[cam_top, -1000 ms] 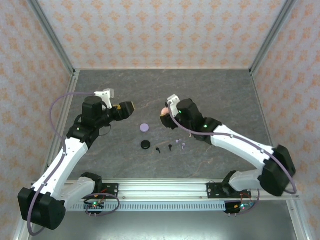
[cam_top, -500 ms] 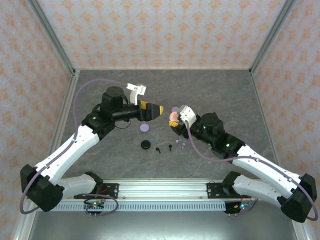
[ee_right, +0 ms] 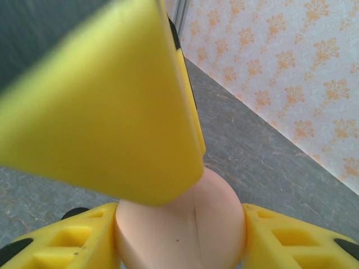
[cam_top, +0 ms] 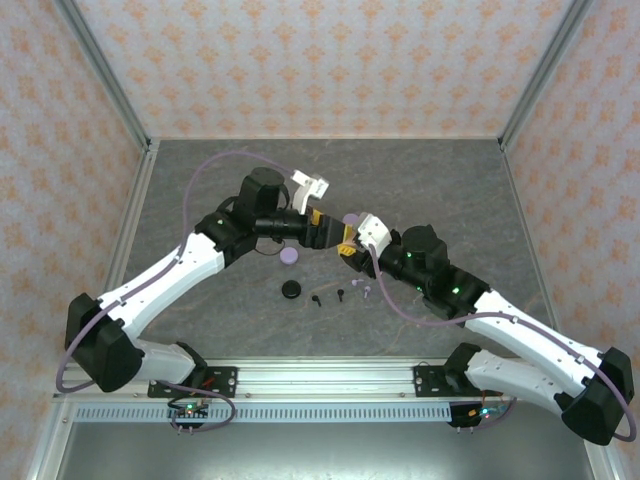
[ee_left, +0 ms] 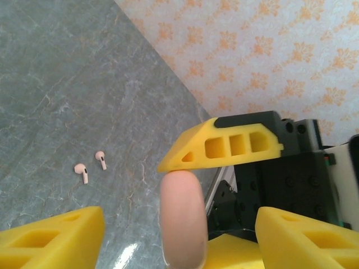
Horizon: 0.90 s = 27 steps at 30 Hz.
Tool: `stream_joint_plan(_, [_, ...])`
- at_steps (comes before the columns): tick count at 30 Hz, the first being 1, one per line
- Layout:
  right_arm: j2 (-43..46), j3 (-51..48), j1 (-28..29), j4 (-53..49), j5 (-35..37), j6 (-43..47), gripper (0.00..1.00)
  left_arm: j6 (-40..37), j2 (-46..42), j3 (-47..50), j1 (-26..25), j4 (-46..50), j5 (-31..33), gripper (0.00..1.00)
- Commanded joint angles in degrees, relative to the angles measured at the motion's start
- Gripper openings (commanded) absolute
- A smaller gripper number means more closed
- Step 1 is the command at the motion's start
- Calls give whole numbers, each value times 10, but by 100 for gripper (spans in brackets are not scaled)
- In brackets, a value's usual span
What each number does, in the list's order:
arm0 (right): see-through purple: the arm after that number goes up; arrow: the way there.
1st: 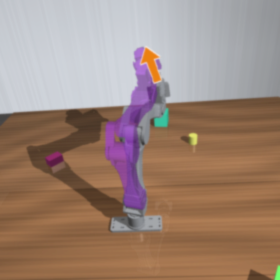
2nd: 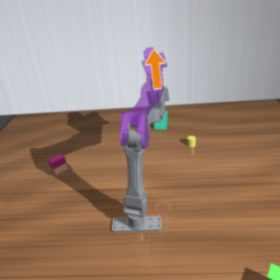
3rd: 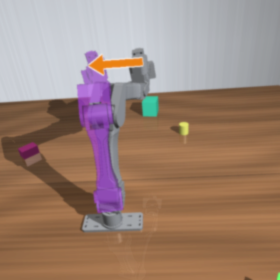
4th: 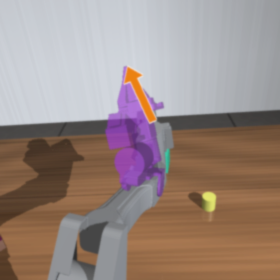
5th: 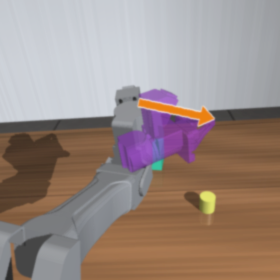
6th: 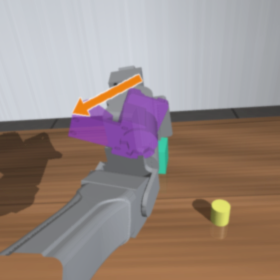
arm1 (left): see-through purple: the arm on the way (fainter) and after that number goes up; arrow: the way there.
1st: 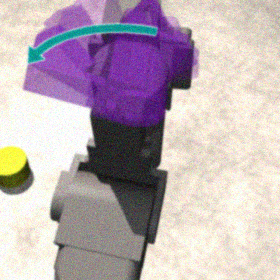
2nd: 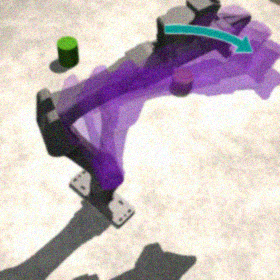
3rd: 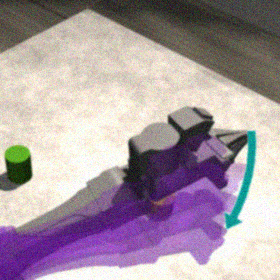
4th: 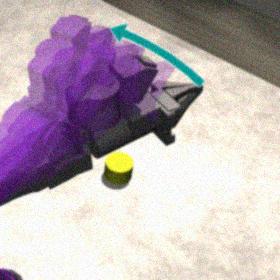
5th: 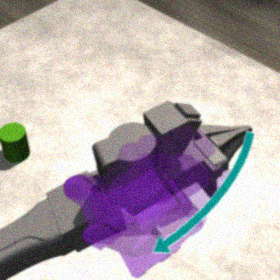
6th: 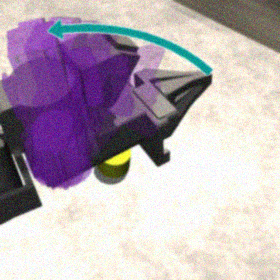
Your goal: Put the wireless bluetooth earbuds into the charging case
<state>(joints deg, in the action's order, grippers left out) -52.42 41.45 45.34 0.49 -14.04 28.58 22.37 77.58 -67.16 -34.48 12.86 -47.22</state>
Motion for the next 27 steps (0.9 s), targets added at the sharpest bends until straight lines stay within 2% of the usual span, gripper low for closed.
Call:
stream_joint_plan(1, [5, 14, -1, 18, -4, 9, 51, -17, 8, -21, -5, 25, -22, 69])
stream_joint_plan(4, [4, 14, -1, 18, 1, 9, 51, -20, 20, -25, -5, 35, -27, 66])
stream_joint_plan(13, [1, 15, -1, 18, 16, 10, 51, -23, 37, -28, -8, 42, -43, 50])
stream_joint_plan(19, [-11, 27, -1, 3, 29, 6, 52, -24, 37, -25, -9, 37, -48, 32])
stream_joint_plan(22, [-12, 34, -1, -15, 35, 3, 57, -26, 33, -24, -8, 38, -42, 26])
stream_joint_plan(27, [4, 31, -3, -34, 30, -17, 76, -35, 24, -23, -8, 33, -20, 21])
